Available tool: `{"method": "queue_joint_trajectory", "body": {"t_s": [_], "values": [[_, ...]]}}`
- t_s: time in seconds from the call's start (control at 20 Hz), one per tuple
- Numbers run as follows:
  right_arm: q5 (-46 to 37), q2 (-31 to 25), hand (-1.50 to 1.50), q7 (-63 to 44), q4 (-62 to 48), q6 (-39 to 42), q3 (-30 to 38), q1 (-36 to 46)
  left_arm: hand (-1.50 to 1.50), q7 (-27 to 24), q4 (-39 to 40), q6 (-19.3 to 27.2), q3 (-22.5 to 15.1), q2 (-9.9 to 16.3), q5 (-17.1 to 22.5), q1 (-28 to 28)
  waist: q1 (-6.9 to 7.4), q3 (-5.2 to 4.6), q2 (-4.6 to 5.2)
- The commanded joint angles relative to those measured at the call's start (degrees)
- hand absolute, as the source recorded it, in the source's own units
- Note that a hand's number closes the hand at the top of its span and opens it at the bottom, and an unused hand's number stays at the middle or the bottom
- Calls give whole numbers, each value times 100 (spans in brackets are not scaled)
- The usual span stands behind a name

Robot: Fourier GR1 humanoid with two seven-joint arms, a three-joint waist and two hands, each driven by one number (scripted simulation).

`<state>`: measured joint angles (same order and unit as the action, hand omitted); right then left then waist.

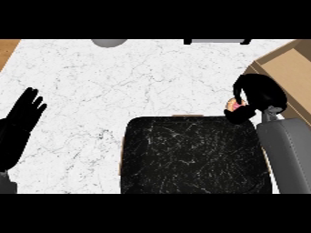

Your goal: Pick the cupcake from the tray and place it in the cardboard box

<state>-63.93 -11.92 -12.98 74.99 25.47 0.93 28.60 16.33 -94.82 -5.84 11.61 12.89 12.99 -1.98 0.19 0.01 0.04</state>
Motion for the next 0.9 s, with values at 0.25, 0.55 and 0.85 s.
{"method": "queue_joint_trajectory", "body": {"t_s": [0.25, 0.55, 0.85], "values": [[81, 50, 150, -769, 2162, 365, 129, 405, 0, 124, -126, 306, -110, -242, -202, 82, -94, -5, -50], [10, -155, 150, -1492, 3040, 438, 730, 709, 0, 287, -348, 19, 116, 65, 78, 70, -53, -2, -40], [132, -757, 150, -1654, 2850, 500, 1526, 1102, 0, 37, -49, 33, -108, -152, -153, 40, -39, -2, -13]]}}
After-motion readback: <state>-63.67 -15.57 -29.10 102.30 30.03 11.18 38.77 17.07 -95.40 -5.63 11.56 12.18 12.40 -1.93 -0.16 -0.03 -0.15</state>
